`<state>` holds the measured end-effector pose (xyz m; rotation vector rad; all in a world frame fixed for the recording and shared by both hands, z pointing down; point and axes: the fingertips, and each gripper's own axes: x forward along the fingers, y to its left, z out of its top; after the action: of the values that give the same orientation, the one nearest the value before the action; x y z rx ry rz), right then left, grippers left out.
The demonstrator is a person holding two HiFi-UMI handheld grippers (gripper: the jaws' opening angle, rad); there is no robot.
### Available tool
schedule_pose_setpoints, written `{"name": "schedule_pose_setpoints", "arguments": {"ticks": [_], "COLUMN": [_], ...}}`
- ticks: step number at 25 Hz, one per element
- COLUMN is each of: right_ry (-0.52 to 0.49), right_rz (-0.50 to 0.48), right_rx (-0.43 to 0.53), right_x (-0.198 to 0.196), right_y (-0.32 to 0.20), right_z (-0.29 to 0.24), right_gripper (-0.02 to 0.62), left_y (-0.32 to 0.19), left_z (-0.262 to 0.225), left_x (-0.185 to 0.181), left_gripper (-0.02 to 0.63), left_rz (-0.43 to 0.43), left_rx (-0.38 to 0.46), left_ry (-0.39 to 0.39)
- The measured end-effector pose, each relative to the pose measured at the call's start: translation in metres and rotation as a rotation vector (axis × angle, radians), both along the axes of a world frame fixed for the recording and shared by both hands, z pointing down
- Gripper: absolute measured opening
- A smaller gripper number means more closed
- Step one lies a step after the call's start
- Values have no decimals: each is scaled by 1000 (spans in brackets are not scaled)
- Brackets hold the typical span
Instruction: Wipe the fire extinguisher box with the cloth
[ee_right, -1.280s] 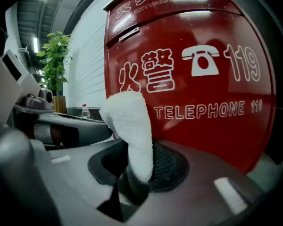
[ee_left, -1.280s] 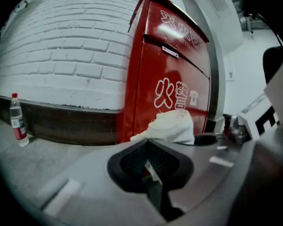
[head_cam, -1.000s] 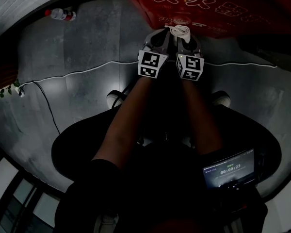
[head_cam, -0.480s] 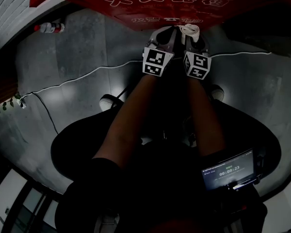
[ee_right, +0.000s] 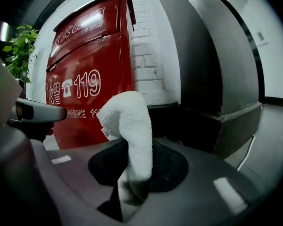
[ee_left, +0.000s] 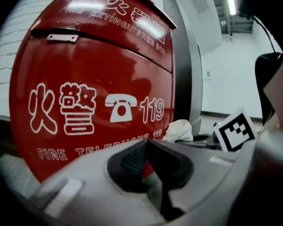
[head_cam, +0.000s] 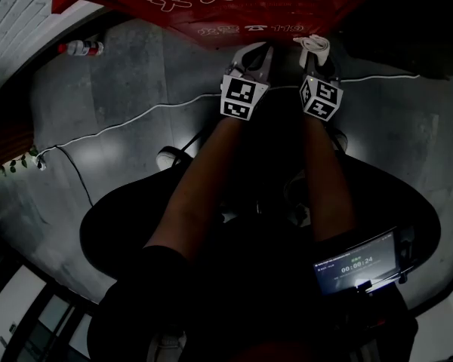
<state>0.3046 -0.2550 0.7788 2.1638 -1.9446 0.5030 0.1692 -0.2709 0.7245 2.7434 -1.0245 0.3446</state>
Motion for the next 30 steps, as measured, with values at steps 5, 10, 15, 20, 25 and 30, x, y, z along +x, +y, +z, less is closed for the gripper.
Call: {"name": "schedule_pose_setpoints", "arguments": {"ticks": [5, 10, 15, 20, 25, 30], "right_ry": [29, 64, 68, 77, 93, 34], "right_rz": [-13, -104, -225, -391, -517, -572], "right_rx": [71, 172, 282, 378, 415, 459], "right_x": [-3, -37, -90, -157, -208, -213], "right_y": [4, 4, 8, 8, 37, 53], "right_z": [-42, -106, -187, -249, -327, -386], "right_gripper": [101, 101, 103, 103, 103, 103], "left_y": [7, 15, 20, 13, 34, 62], "left_z": [-31, -70, -138, -204, -277, -321], "left_x": [-13, -32, -61, -91, -130, -145], "left_gripper": [2, 2, 2, 2, 2, 2], "left_rz": [-14, -42, -98, -148, -188, -147], "left_rx": [41, 86, 138, 203, 215, 290], "left_ry": [13, 17, 56, 90, 140, 141]}}
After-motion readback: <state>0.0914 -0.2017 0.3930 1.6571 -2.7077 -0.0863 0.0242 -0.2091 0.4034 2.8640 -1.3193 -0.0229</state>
